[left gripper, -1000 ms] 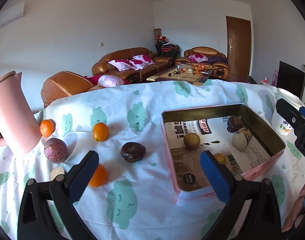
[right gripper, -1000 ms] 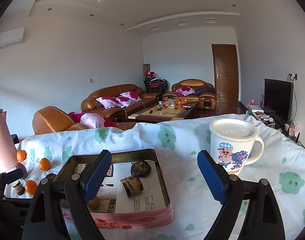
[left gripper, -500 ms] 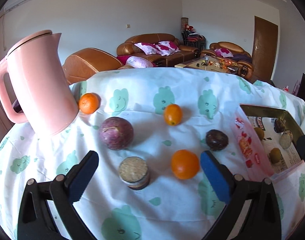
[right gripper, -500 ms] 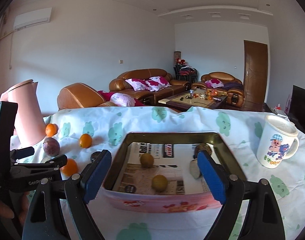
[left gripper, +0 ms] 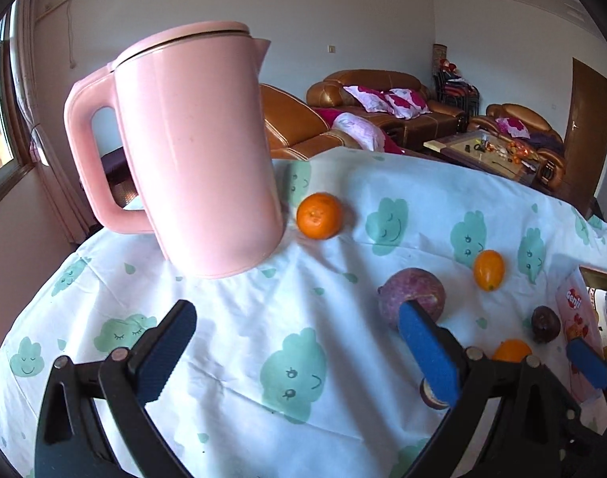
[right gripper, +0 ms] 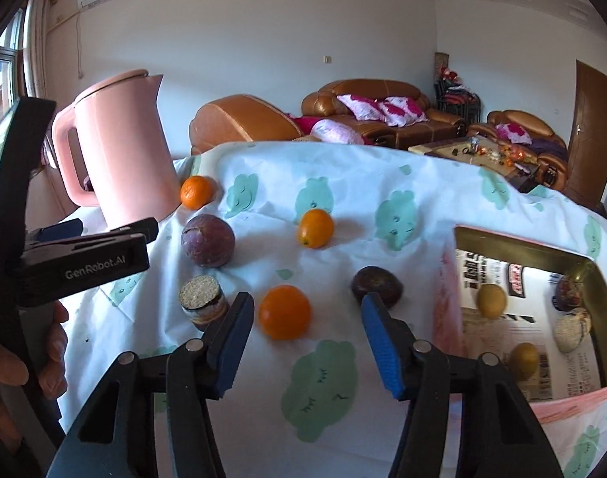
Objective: Organize fruits
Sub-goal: 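Grasp the large orange with the right tool while the left tool grasps the round rice-topped cake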
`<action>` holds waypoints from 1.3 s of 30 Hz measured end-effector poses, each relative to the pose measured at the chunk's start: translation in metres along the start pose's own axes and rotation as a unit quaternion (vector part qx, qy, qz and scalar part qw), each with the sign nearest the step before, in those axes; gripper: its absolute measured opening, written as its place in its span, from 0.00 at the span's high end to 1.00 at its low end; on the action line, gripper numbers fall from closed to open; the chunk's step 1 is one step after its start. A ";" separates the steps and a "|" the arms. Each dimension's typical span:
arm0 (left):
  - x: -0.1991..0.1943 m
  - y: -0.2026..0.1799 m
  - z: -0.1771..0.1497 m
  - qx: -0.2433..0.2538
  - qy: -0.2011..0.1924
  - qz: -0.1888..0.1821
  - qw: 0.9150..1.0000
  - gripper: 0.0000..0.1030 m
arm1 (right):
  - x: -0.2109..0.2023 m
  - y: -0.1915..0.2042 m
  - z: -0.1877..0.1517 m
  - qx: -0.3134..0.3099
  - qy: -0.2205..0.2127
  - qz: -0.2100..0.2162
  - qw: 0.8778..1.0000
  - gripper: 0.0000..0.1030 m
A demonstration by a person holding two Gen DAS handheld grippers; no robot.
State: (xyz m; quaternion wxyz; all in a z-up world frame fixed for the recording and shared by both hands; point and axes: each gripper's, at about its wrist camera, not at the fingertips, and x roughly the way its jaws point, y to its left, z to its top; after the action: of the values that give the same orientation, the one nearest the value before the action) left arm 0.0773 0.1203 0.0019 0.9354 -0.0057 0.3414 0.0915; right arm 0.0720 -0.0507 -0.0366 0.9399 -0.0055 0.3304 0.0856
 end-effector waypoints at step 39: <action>0.022 -0.066 -0.038 0.096 0.091 -0.141 0.981 0.59 | -0.038 -0.037 -0.019 0.070 -0.030 -0.005 0.997 0.64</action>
State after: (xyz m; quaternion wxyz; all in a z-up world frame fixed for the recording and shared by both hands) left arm 0.0814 0.0567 -0.0448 0.9000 0.0276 0.4284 -0.0756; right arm 0.0372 -0.0946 -0.0289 0.9480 0.0611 0.3069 0.0577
